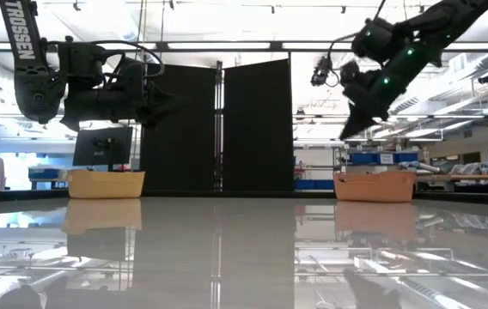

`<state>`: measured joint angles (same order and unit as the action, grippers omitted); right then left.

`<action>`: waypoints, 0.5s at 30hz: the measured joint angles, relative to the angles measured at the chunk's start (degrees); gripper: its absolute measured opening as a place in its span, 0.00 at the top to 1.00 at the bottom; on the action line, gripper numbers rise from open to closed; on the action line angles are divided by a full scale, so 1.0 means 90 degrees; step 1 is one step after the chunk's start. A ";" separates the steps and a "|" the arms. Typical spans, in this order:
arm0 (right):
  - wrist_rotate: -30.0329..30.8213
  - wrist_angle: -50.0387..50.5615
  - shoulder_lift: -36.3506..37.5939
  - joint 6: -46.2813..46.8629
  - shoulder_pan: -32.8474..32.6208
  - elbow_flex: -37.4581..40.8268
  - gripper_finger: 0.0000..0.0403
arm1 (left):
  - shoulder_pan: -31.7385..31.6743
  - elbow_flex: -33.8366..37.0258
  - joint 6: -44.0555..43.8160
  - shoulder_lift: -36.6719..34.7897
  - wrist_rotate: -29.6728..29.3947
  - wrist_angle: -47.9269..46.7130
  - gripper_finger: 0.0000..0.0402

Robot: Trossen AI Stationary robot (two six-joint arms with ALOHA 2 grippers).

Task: Sort batteries
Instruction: Return to Home Position

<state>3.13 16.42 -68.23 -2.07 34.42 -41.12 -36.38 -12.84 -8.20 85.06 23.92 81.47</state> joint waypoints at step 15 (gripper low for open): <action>-0.2524 -0.4689 0.0212 -0.0081 -0.0352 0.2214 0.96 | 0.0000 0.0000 -0.0140 0.0000 -0.0025 -0.0005 0.97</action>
<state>-19.58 -25.77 -66.32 -2.80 31.26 -21.20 -36.38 -12.84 -9.46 85.06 23.70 81.43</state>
